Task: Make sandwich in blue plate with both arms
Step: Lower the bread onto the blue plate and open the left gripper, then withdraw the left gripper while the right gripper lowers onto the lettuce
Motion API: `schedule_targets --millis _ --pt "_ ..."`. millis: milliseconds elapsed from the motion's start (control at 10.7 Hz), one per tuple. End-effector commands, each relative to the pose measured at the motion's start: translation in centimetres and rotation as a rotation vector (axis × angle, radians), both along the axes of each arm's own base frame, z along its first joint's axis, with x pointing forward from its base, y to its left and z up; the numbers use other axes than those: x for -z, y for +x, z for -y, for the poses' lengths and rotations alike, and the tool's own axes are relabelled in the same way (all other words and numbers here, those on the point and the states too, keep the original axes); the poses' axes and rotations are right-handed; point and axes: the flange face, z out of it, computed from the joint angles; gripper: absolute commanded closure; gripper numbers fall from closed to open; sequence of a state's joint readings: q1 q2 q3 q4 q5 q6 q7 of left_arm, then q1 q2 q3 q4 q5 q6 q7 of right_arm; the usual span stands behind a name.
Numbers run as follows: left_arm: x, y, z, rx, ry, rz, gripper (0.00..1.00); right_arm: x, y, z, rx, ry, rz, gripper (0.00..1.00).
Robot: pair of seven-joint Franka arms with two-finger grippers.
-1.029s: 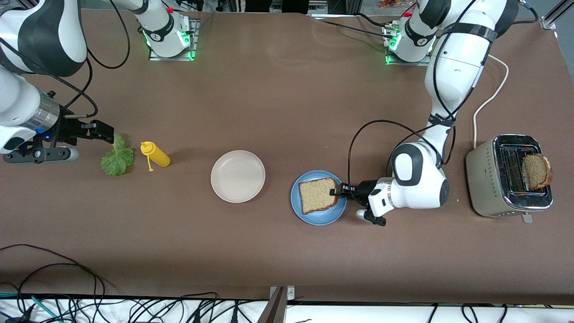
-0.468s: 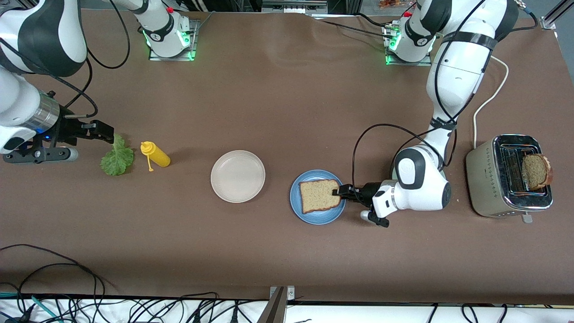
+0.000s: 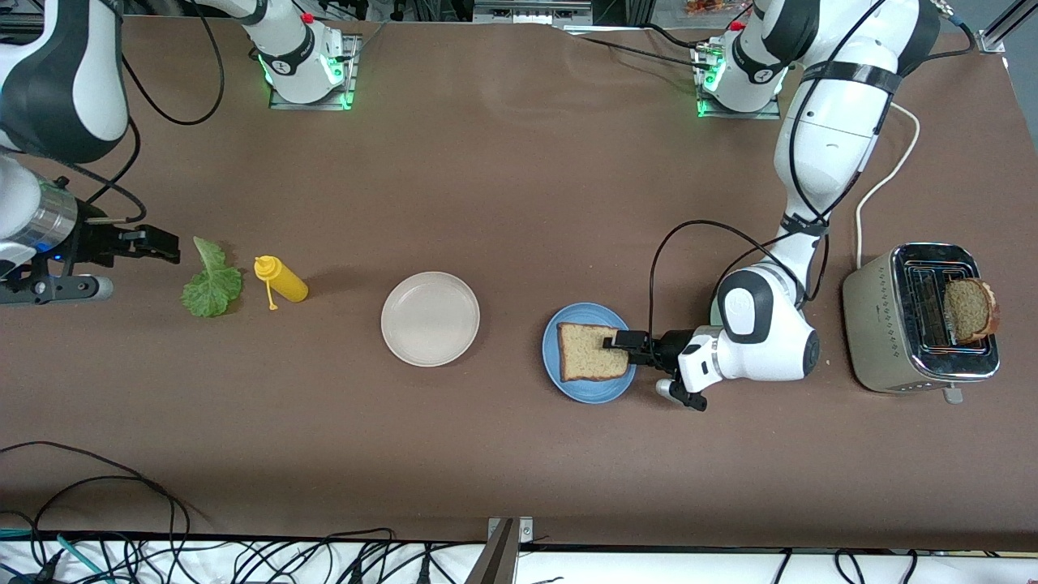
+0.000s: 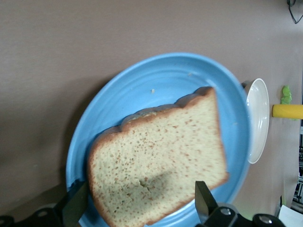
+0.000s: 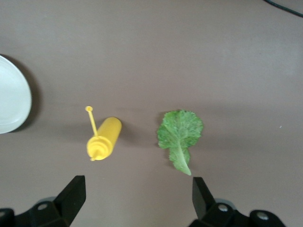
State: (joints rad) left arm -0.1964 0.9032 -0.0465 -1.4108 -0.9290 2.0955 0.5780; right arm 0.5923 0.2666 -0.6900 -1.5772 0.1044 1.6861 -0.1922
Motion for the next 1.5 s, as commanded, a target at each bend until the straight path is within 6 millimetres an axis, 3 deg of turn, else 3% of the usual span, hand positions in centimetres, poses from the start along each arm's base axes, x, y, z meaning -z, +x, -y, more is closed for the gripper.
schedule_targets --millis 0,561,748,1122,1403 --pt "-0.5 0.0 -2.2 -0.019 -0.017 0.004 0.0 1.9 0.0 2.4 -0.034 -0.009 -0.018 0.0" --pt "-4.5 0.4 -1.3 -0.04 0.008 -0.058 0.0 5.9 -0.5 5.5 -0.044 -0.012 -0.082 0.0" --pt "-7.4 0.4 -1.8 -0.024 0.042 -0.076 0.0 7.5 -0.9 5.9 -0.04 -0.012 -0.089 0.0" --pt "-17.5 -0.8 -4.2 0.034 0.307 -0.104 0.0 11.8 -2.0 7.5 -0.082 -0.01 -0.083 0.0" --pt "-23.8 -2.1 -9.3 0.123 0.546 -0.051 0.0 15.9 -2.7 7.9 -0.212 -0.012 -0.066 0.0"
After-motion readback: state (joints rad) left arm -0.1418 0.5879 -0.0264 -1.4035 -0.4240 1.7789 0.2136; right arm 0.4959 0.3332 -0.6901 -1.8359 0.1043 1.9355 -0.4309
